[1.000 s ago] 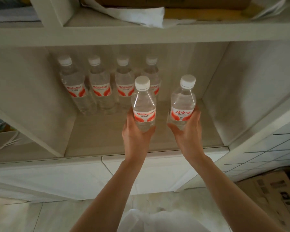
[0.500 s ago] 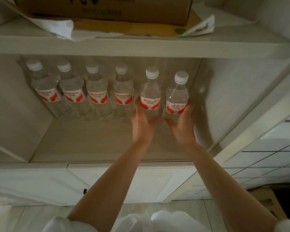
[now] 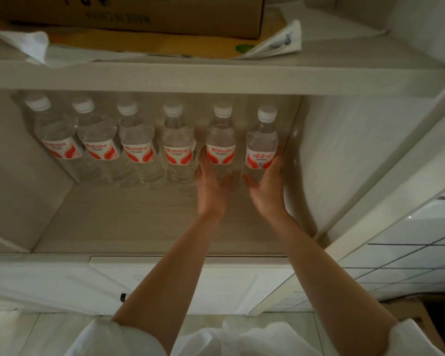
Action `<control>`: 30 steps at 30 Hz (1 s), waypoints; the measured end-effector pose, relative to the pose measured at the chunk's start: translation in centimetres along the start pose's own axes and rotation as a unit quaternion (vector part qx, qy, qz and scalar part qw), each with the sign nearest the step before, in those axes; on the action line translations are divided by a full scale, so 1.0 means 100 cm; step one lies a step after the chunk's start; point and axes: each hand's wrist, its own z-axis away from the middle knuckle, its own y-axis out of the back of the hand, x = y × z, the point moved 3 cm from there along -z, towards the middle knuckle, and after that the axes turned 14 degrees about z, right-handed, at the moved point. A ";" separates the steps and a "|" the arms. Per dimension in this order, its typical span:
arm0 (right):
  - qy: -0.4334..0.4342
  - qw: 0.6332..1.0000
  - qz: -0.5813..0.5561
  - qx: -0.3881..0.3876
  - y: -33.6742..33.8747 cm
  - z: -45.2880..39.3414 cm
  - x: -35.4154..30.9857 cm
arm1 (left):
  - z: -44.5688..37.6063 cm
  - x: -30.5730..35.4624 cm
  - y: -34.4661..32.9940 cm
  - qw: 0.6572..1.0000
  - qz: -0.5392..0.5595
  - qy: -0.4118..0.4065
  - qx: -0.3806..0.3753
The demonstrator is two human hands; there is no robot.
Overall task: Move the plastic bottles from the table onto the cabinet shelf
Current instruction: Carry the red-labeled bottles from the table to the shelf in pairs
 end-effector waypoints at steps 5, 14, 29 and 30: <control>-0.004 1.000 0.013 0.009 -0.002 -0.005 0.001 | 0.003 -0.003 0.000 1.000 -0.013 -0.007 0.005; -0.030 0.999 0.041 -0.009 0.005 0.003 0.001 | 0.007 -0.007 0.001 0.999 -0.036 0.002 0.020; 0.034 0.986 0.079 -0.146 0.022 0.101 -0.018 | 0.090 0.005 0.063 0.994 -0.055 0.037 0.084; 0.044 0.983 0.070 -0.166 0.018 0.110 -0.022 | 0.102 0.005 0.075 0.993 -0.059 0.040 0.096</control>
